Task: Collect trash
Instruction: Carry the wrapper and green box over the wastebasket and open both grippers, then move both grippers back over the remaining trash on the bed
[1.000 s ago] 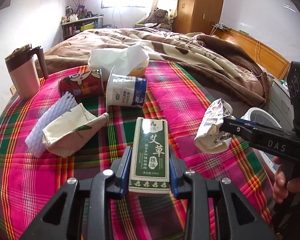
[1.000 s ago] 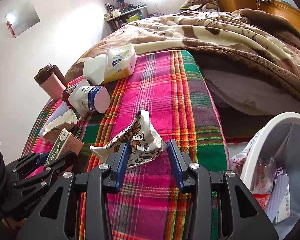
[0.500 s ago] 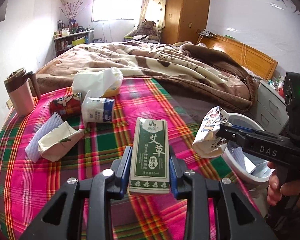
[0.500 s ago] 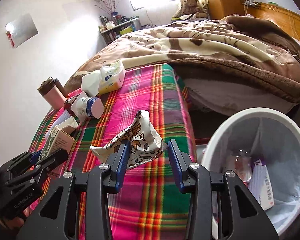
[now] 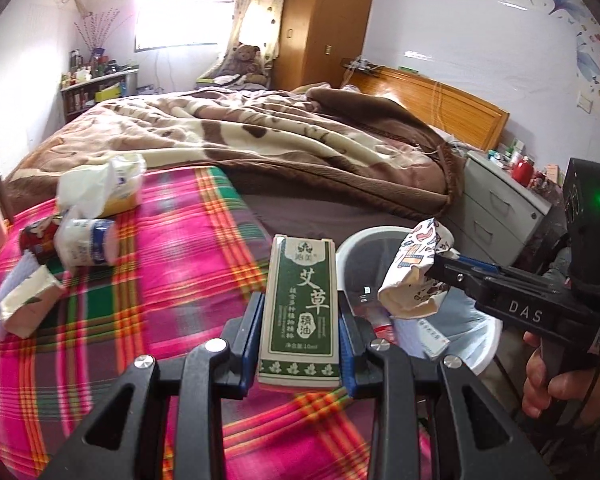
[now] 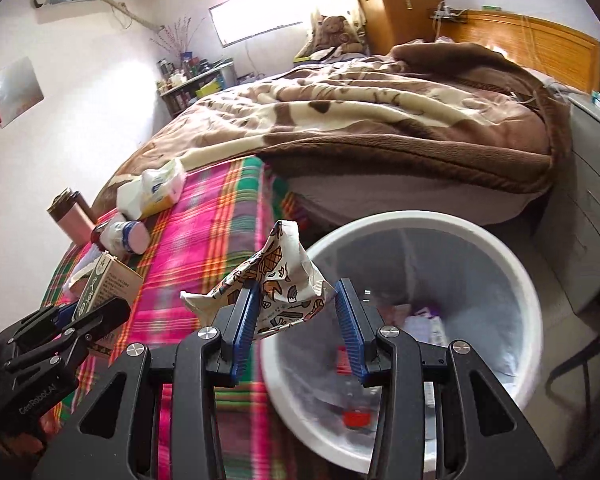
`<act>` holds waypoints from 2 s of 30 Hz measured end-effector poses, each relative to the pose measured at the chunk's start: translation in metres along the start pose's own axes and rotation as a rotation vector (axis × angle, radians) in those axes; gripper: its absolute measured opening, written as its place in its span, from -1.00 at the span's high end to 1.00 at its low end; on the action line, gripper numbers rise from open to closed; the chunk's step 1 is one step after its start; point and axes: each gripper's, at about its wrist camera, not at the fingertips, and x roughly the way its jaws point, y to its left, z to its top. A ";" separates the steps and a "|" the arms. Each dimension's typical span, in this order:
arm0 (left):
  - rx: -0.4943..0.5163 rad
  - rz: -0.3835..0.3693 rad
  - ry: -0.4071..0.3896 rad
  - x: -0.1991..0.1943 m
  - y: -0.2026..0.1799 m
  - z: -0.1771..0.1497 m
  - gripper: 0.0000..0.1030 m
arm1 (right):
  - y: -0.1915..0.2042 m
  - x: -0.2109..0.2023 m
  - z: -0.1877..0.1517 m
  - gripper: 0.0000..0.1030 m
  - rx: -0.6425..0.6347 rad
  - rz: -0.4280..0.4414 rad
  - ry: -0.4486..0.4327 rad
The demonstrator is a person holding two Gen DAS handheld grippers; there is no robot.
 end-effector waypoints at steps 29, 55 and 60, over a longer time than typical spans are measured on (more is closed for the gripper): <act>0.036 -0.138 0.064 0.053 -0.082 0.010 -0.30 | -0.079 -0.004 -0.011 0.11 -0.020 -0.257 0.064; -0.090 0.036 -0.049 -0.020 0.031 0.001 -0.37 | -0.011 0.002 -0.004 -0.09 -0.080 -0.088 -0.022; -0.134 0.083 -0.065 -0.034 0.063 -0.005 -0.37 | 0.011 0.010 -0.002 -0.09 -0.100 -0.031 -0.015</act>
